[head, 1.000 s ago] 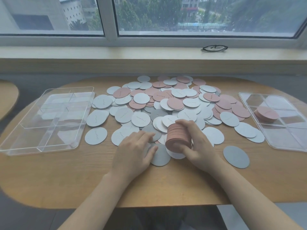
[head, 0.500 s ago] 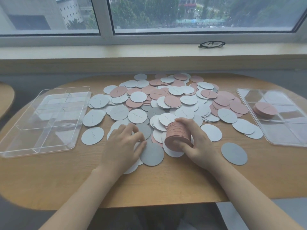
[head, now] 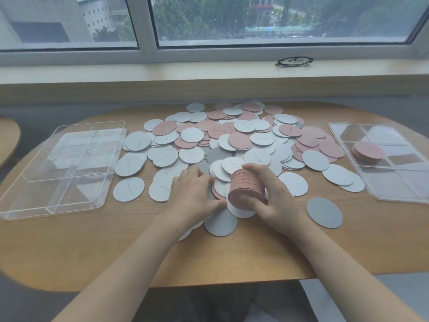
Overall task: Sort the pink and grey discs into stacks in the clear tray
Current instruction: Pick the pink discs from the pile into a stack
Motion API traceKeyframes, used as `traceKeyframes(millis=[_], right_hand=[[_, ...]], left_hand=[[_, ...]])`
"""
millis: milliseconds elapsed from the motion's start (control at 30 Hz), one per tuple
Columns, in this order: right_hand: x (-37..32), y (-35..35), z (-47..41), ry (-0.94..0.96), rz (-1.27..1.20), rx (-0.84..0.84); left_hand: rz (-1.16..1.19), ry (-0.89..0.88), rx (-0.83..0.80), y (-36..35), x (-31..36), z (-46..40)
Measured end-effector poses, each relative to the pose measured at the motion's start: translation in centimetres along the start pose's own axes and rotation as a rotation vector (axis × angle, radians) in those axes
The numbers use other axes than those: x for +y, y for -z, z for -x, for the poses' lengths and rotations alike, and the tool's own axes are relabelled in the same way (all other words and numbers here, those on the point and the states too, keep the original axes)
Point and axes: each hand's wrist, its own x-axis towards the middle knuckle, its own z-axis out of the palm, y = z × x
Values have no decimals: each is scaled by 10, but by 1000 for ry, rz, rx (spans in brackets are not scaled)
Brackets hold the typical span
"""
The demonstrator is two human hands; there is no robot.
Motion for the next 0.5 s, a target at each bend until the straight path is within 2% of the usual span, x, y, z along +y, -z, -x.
traceKeyframes(millis=[100,267,400,500], right_hand=[[0,0,0,2,2,0],[-2,1,1,10,10,0],[-1,1,1,11,1,4],[-1,1,1,11,-4,-2]], left_hand=[[57,60,-40,1,3,-3],[320,182,-24,-3,6,-5],[691,181,-39,-1,6,0],[781,177,13,5,-1,4]])
